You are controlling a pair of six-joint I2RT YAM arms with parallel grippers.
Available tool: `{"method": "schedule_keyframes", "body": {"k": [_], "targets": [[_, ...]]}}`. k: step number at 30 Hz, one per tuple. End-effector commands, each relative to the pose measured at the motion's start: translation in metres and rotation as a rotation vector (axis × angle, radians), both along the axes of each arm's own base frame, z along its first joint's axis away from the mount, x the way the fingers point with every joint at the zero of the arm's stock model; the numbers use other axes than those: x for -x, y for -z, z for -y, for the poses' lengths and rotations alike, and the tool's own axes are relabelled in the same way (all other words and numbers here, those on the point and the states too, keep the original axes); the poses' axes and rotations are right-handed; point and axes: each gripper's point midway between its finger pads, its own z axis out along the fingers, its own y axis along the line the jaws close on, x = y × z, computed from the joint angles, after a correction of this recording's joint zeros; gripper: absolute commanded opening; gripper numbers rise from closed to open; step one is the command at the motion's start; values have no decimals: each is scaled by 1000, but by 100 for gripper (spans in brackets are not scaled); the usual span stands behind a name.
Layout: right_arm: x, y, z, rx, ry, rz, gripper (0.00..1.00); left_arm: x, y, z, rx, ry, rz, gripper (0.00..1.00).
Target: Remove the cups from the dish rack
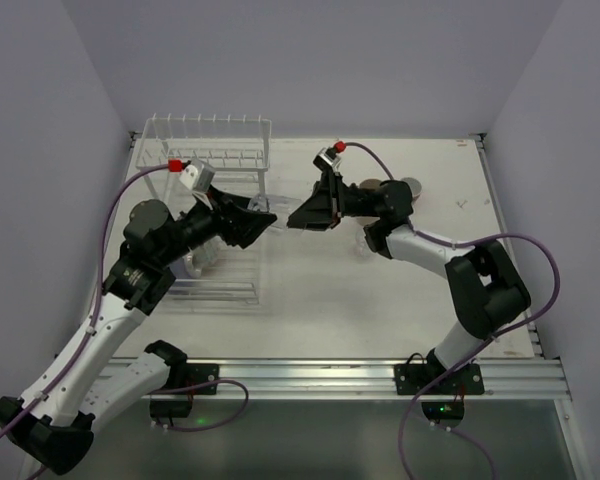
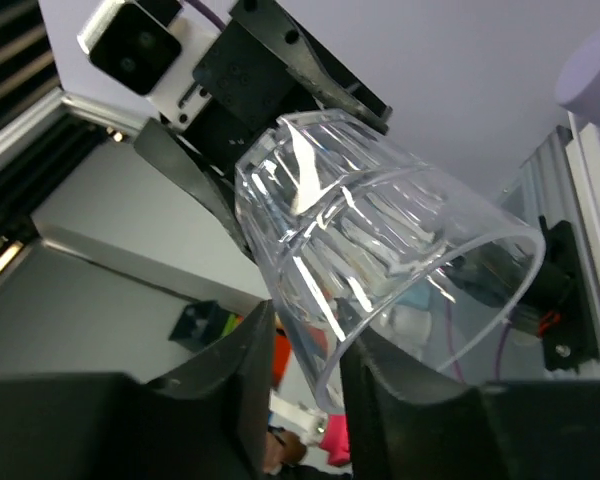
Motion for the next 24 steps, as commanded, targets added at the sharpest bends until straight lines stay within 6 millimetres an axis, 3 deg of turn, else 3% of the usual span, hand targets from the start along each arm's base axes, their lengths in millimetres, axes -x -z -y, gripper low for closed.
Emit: {"method": "schedule_keyframes", "body": {"k": [1,2,5,10,14,17,19,20,21,22,24], "targets": [[16,-51,15,-238,20,222,31,3,-17,2,50,24,61,0],[17,-52,14,-238,19,228,27,3,-14,3,47,27,55,0],[18,-55,15,-245,22,237,0,3,-8,4,43,34,46,0],[20,-56,15,-240,11,257,0,8,-1,9,33,77,40,1],[21,-54,15,-227,1,269,0,13,1,8,25,92,50,71],[17,-47,13,-188,8,268,0,12,-12,-2,12,31,90,91],[14,-38,10,-133,22,274,0,10,-13,-14,-38,-28,77,99],[12,-35,9,-113,31,275,0,0,-15,-24,-55,-115,69,100],[8,-28,7,-63,51,277,0,-5,-1,-33,-109,-171,9,100],[6,-25,6,-37,60,277,0,-10,-8,-42,-132,-224,13,100],[-4,-12,2,40,91,275,0,-26,1,-67,-190,-386,-38,100]]}}
